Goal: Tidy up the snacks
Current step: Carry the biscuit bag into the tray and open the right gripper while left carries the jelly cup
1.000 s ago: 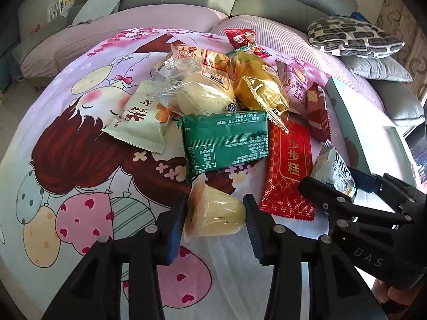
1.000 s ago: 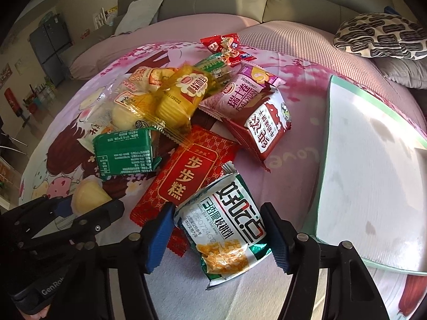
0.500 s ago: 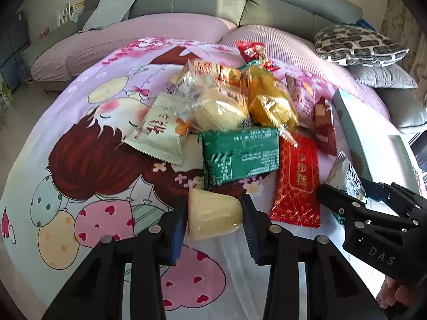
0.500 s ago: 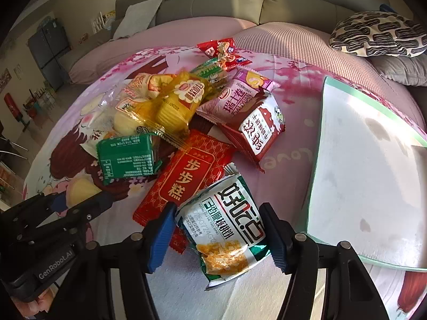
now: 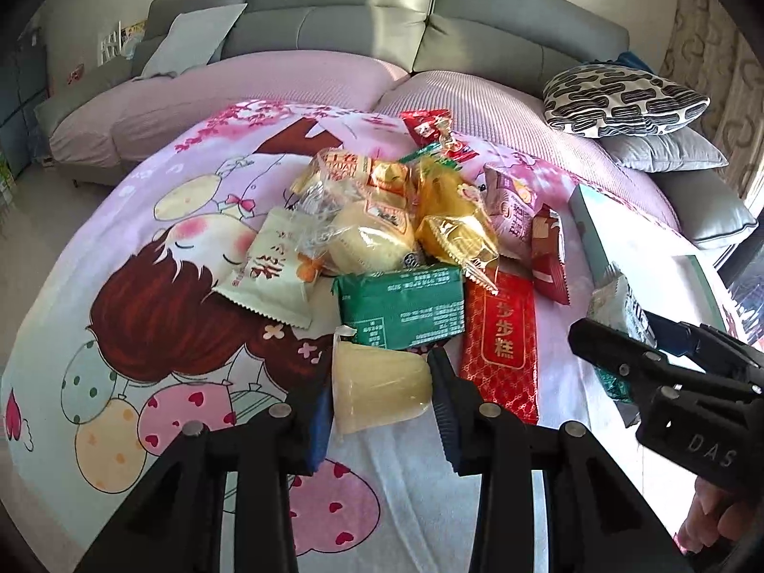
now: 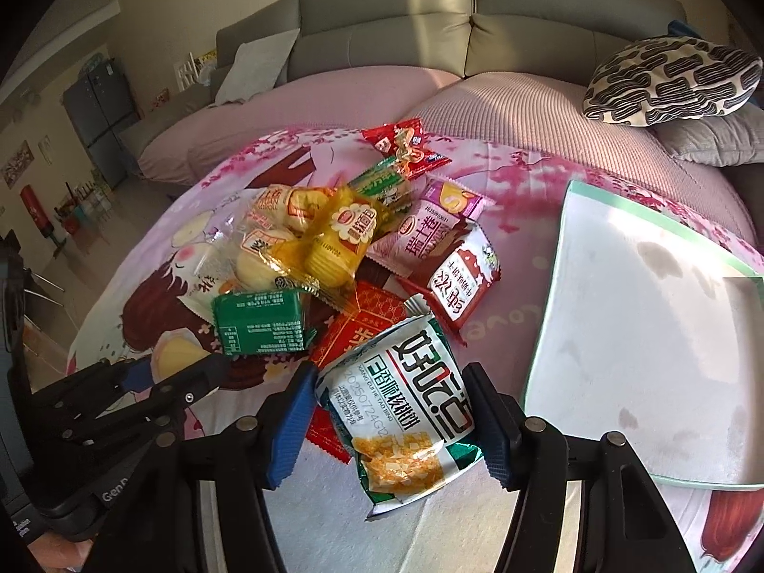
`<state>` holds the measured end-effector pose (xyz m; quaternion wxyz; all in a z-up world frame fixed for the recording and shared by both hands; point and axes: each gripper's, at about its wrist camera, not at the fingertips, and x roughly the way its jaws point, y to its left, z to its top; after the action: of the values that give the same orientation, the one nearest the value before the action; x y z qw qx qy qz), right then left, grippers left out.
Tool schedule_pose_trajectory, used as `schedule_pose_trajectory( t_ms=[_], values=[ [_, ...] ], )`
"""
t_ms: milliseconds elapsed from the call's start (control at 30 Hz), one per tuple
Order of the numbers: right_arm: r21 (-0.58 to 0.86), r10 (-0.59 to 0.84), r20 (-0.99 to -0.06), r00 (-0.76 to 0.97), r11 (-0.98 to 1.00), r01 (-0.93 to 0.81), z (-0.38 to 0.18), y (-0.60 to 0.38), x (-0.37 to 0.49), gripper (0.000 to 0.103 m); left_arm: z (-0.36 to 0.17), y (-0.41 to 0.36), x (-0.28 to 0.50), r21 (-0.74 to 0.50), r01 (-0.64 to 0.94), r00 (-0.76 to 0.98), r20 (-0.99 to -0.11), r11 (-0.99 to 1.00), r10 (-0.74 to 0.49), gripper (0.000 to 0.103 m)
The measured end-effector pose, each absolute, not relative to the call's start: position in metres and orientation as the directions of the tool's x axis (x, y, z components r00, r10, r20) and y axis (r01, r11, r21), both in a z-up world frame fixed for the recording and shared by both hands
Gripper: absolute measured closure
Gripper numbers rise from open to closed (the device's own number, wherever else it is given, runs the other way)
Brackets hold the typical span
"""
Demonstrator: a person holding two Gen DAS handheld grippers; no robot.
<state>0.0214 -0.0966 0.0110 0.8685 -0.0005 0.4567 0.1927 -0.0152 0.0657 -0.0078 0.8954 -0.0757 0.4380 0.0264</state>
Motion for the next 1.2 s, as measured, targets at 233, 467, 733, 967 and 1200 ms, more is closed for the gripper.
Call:
schedule_pose_trajectory(
  t_ms=[233, 467, 733, 967, 1200],
  values=[
    [0.200, 0.313, -0.764, 0.564, 0.946, -0.255, 0.024, -0.133, 0.025, 0.039, 0.005, 0.047, -0.005, -0.098, -0.068, 0.629, -0.777, 0.993, -0.034, 0.064],
    [0.196, 0.193, -0.757, 0.624, 0.978, -0.065, 0.031, -0.196, 0.029, 0.039, 0.018, 0.009, 0.011, -0.074, 0.029, 0.631, -0.772, 0.997, -0.076, 0.064],
    [0.170, 0.020, -0.766, 0.642, 0.970, 0.173, 0.029, -0.278, 0.025, 0.039, 0.041, -0.052, 0.029, -0.041, 0.185, 0.646, -0.748, 0.982, -0.153, 0.064],
    [0.172, -0.079, -0.761, 0.643, 0.932, 0.318, 0.025, -0.331, 0.017, 0.039, 0.050, -0.108, 0.043, -0.030, 0.321, 0.644, -0.726, 0.947, -0.242, 0.064],
    [0.165, -0.113, -0.742, 0.661, 0.925, 0.343, 0.023, -0.342, 0.013, 0.039, 0.043, -0.146, 0.054, -0.028, 0.386, 0.644, -0.707, 0.922, -0.292, 0.064]
  ],
)
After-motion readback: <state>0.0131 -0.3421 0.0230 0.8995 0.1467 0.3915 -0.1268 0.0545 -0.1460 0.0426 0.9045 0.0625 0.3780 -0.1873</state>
